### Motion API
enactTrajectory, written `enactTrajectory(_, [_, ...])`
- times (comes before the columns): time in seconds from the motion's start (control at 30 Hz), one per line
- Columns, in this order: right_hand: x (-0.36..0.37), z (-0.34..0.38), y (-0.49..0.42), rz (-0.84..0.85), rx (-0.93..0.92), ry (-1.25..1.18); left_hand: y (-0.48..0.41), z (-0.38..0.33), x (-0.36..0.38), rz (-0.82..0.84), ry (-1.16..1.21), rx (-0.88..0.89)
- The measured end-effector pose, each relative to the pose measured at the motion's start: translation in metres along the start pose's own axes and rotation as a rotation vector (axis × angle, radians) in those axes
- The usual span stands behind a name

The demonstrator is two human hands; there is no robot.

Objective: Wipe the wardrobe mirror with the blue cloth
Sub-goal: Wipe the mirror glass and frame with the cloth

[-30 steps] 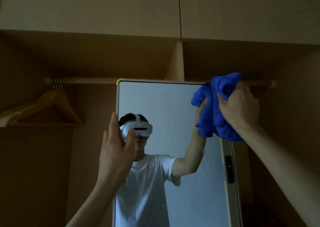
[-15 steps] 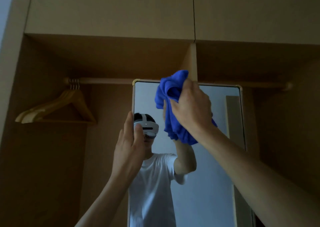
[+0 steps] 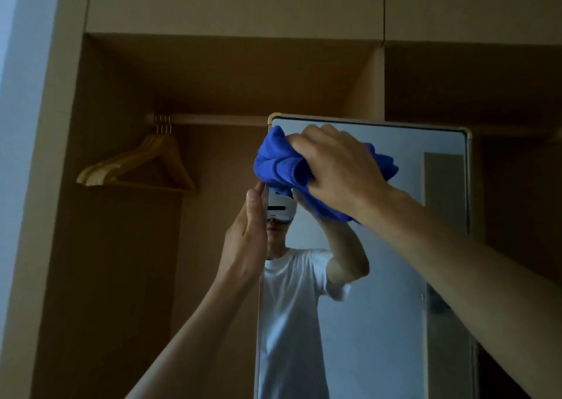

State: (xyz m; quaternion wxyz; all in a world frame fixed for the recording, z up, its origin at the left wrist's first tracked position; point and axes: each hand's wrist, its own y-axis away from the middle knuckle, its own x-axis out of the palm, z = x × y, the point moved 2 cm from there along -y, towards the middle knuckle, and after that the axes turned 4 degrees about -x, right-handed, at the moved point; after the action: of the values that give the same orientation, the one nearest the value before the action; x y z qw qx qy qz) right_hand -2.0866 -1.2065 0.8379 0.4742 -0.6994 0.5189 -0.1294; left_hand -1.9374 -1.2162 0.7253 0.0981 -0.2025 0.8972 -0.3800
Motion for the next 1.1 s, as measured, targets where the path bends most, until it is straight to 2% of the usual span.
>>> enactTrajectory(0.27, [0.018, 0.007, 0.021, -0.063, -0.022, 0.061, 0.003, 0.006, 0.000, -0.007, 0.061, -0.018])
enactTrajectory(0.67, [0.054, 0.045, 0.093, 0.061, -0.064, -0.087, 0.003, 0.025, 0.004, 0.002, 0.169, -0.101])
enactTrajectory(0.8, [0.049, 0.040, 0.086, 0.034, -0.063, -0.022, 0.007, 0.022, 0.003, -0.010, 0.130, -0.074])
enactTrajectory(1.1, [0.012, -0.005, 0.024, -0.124, 0.113, 0.132, 0.016, 0.021, 0.003, -0.055, 0.079, -0.026])
